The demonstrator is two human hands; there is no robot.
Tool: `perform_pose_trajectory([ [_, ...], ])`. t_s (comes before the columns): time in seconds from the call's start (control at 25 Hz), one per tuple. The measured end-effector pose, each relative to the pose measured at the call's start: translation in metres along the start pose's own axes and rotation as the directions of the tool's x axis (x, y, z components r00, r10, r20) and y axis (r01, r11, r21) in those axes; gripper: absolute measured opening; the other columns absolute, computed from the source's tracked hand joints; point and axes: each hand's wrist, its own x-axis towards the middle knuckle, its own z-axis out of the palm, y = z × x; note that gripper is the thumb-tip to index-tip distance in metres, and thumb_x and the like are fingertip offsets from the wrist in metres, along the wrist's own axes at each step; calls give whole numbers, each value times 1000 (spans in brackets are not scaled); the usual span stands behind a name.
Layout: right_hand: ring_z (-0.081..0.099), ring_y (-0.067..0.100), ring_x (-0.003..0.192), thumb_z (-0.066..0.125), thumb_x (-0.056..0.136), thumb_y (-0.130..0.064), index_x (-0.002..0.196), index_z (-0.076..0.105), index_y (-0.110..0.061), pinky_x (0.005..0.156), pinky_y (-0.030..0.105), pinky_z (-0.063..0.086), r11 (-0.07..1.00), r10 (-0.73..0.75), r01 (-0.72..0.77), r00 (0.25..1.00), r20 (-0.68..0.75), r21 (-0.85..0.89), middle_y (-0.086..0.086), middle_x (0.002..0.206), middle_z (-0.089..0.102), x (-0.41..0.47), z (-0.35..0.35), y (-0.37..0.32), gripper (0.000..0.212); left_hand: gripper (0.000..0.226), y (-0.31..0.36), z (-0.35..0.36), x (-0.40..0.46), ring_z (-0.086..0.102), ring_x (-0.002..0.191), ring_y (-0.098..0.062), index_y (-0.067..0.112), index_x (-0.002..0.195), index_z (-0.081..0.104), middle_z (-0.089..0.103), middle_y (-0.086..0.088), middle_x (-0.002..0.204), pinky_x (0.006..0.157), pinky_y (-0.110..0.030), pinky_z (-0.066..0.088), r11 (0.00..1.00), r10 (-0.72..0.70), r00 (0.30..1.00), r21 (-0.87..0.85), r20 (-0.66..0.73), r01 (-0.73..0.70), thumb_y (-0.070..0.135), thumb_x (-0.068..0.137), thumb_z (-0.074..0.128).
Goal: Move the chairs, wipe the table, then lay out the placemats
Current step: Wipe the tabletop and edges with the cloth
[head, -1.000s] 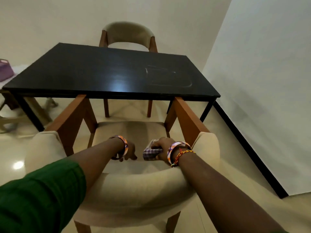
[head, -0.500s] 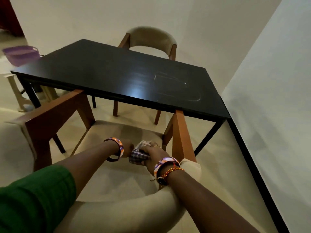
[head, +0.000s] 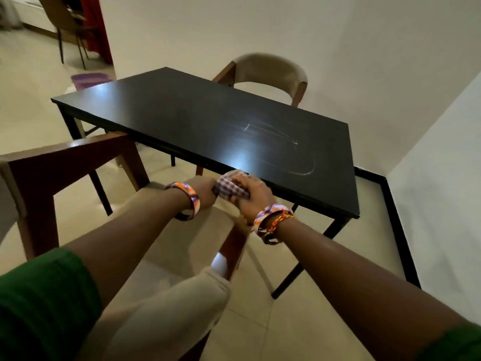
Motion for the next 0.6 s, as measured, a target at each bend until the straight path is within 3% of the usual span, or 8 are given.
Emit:
perform_pose_trajectory([
  [0.12, 52, 24, 114, 59, 86, -10, 125, 58, -17, 96, 24, 39, 998, -54, 54, 998, -18, -14, 7, 124, 56, -6, -79, 60, 40, 32, 93, 3, 11, 56, 111, -32, 3, 123, 53, 60, -18, 122, 91, -35, 45, 994, 53, 995, -92, -82, -61, 16, 95, 44],
  [0.24, 47, 24, 122, 60, 87, -13, 132, 51, -20, 101, 25, 36, 990, -28, 37, 997, 69, -139, 6, 131, 51, -14, -140, 125, 46, 41, 161, 21, 20, 56, 111, -30, 6, 133, 43, 57, -16, 124, 90, -34, 46, 994, 91, 992, -66, 83, -86, 23, 96, 48],
  [0.36, 44, 28, 128, 60, 87, -19, 136, 46, -24, 106, 33, 36, 978, 74, -50, 991, 111, -204, 5, 140, 43, -15, -178, 193, 51, 48, 210, 33, 33, 54, 115, -29, 7, 139, 38, 54, -15, 129, 94, -34, 45, 998, 26, 982, -60, 185, -15, 29, 96, 46],
  [0.44, 41, 28, 132, 60, 87, -22, 138, 43, -27, 111, 36, 35, 970, 107, -77, 987, 121, -230, 4, 148, 36, -9, -189, 229, 54, 47, 225, 45, 47, 55, 114, -26, 8, 138, 40, 53, -13, 133, 97, -36, 45, 973, -60, 974, -207, 220, 106, 33, 98, 41],
  [0.52, 39, 29, 134, 60, 87, -24, 139, 41, -32, 112, 40, 34, 969, 96, -68, 989, 110, -236, 2, 152, 31, 2, -190, 252, 56, 48, 233, 58, 57, 56, 115, -27, 7, 137, 40, 52, -13, 135, 97, -40, 45, 811, -134, 933, -503, 335, 297, 36, 100, 34],
  [0.6, 39, 31, 134, 58, 88, -22, 140, 38, -35, 112, 41, 34, 975, 62, -39, 993, 100, -217, 0, 154, 26, 15, -188, 269, 58, 52, 233, 76, 79, 52, 123, -31, 4, 139, 38, 51, -13, 137, 100, -44, 42, 625, -238, 906, -659, 350, 418, 38, 100, 31],
])
